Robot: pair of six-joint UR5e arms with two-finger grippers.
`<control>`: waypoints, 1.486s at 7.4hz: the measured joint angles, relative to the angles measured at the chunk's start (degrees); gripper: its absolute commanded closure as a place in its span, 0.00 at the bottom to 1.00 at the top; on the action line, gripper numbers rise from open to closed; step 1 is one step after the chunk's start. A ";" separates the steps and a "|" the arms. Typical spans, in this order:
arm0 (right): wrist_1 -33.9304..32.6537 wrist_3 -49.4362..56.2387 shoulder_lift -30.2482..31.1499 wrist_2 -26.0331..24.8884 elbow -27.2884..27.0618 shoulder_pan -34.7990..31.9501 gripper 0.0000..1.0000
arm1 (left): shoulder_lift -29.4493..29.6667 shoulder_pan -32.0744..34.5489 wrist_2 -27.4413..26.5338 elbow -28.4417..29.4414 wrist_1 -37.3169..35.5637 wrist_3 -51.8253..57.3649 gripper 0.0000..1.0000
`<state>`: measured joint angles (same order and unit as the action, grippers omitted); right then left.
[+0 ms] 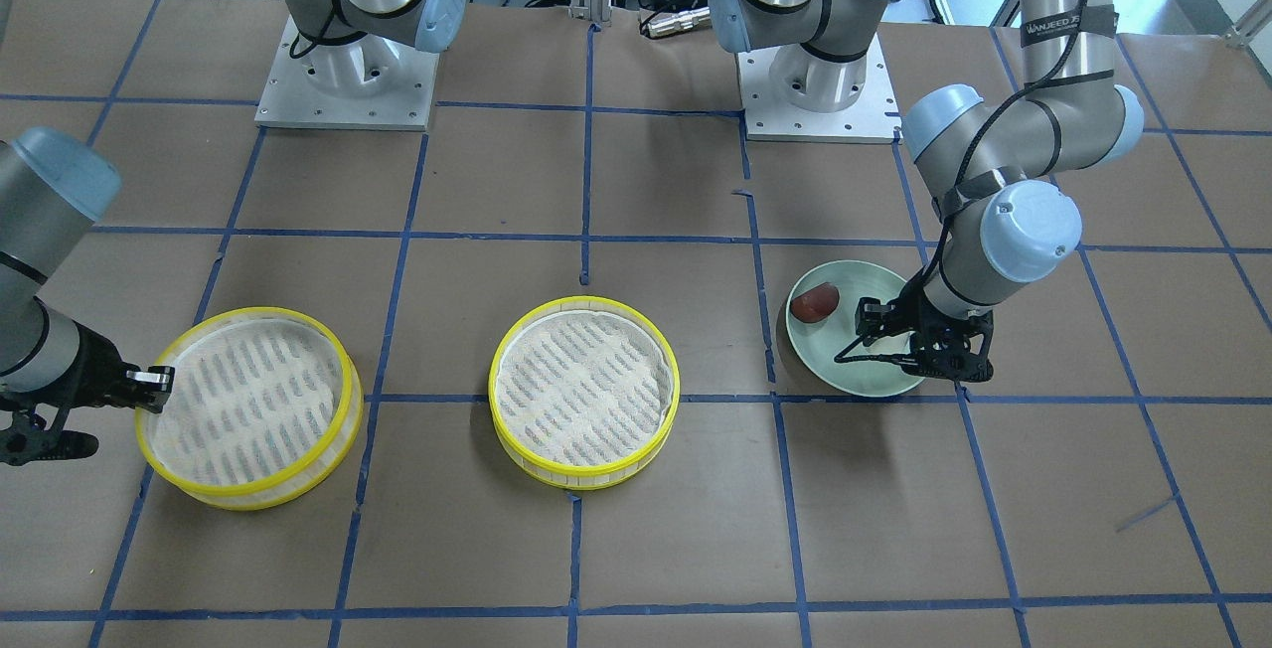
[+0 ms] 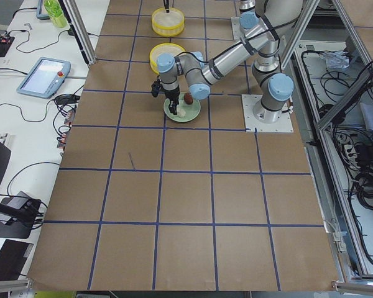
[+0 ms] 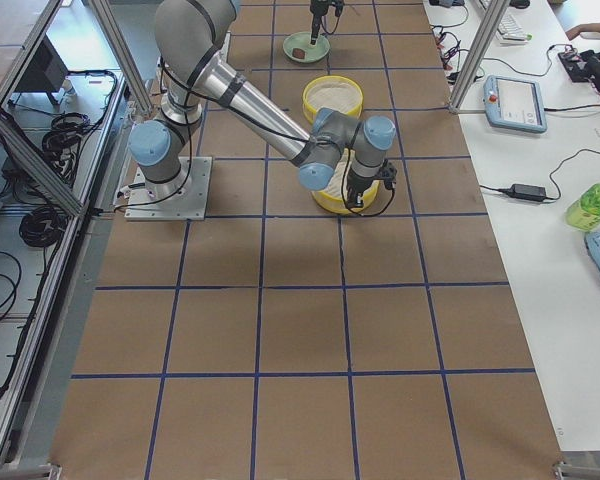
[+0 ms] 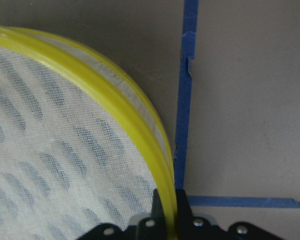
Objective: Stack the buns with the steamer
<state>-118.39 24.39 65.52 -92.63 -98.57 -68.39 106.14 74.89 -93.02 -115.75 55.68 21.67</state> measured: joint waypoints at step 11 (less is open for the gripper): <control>14.83 -3.37 10.56 3.15 4.01 -3.90 0.93 | 4.07 29.97 11.53 17.45 1.16 -46.08 0.00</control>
<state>-103.55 21.02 76.08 -89.48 -94.57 -72.29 110.21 104.86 -81.48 -98.30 56.84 -24.42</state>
